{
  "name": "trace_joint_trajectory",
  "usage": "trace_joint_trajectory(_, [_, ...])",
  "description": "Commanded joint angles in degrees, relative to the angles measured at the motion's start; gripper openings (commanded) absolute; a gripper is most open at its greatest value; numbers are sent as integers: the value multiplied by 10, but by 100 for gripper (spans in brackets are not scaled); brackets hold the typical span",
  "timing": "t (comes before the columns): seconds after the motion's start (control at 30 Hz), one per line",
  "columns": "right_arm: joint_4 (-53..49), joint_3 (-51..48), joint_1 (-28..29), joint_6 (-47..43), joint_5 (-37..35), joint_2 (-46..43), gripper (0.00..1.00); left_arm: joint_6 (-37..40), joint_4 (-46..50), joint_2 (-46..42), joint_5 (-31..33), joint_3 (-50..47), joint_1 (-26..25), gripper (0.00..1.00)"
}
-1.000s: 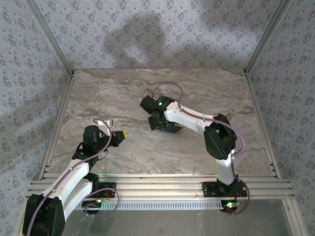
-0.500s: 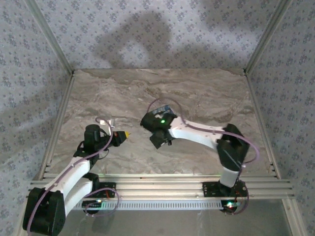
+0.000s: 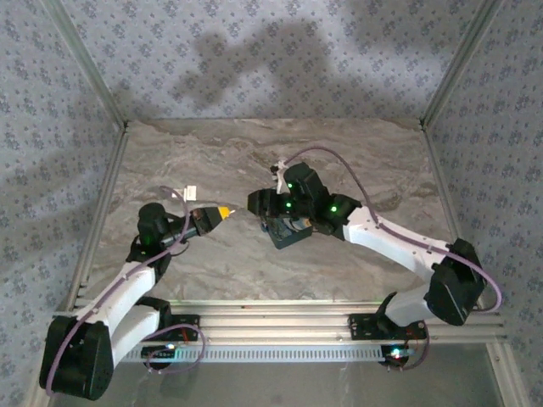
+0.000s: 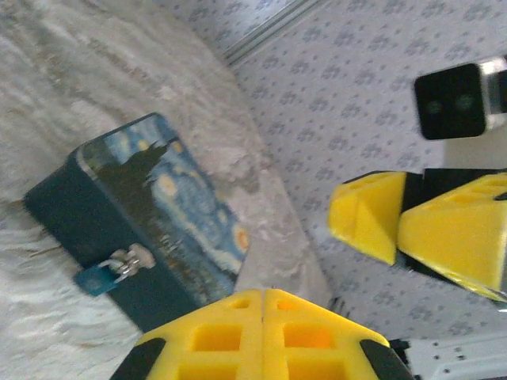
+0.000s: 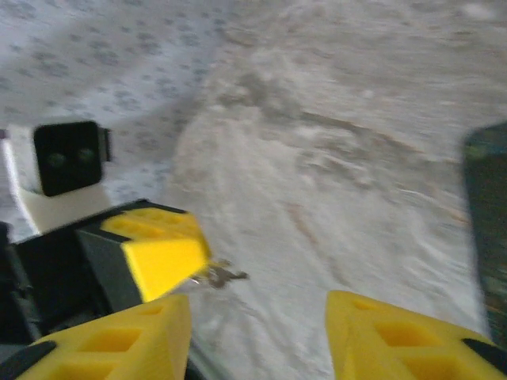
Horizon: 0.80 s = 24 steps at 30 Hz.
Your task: Unlock the padlock with the key
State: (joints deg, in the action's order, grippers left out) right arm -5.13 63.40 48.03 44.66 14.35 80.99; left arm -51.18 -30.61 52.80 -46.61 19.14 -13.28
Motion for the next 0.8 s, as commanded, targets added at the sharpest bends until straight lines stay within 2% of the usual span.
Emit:
trace_joint_trajectory(0.0, [129,-5,2,77,73,22,43,-76,-66,-11,-18,26,-12,0])
trace_joint_trajectory(0.1, [161,-5,6,94,84,35,41,-99,-76,-17,-10,36,-25,0])
trace_joint_trajectory(0.4, [153,-2,13,93,80,40,31,-123,-82,-29,6,53,-40,0])
trace_joint_trajectory(0.57, [165,-11,16,100,83,38,22,-125,-78,-37,13,52,-41,0])
trace_joint_trajectory(0.77, [174,-22,16,111,84,30,19,-120,-72,-40,20,45,-41,0])
